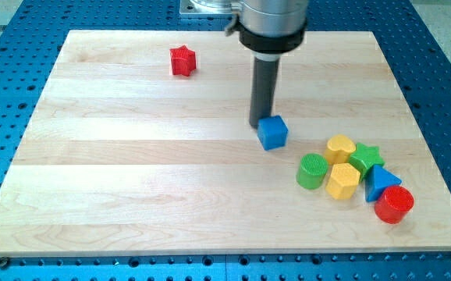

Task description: Slide the red star to the top center

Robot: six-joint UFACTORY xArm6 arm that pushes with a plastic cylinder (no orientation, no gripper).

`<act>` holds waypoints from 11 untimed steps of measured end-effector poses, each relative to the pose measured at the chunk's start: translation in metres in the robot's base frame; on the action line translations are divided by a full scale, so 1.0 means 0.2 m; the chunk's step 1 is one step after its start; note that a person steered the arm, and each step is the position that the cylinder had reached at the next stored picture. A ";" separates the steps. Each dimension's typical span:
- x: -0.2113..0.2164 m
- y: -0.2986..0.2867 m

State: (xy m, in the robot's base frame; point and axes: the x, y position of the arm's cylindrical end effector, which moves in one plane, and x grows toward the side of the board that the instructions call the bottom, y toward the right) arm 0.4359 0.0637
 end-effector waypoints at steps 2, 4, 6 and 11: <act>0.17 0.20; -0.85 0.13; -0.91 -0.96; -0.68 -1.21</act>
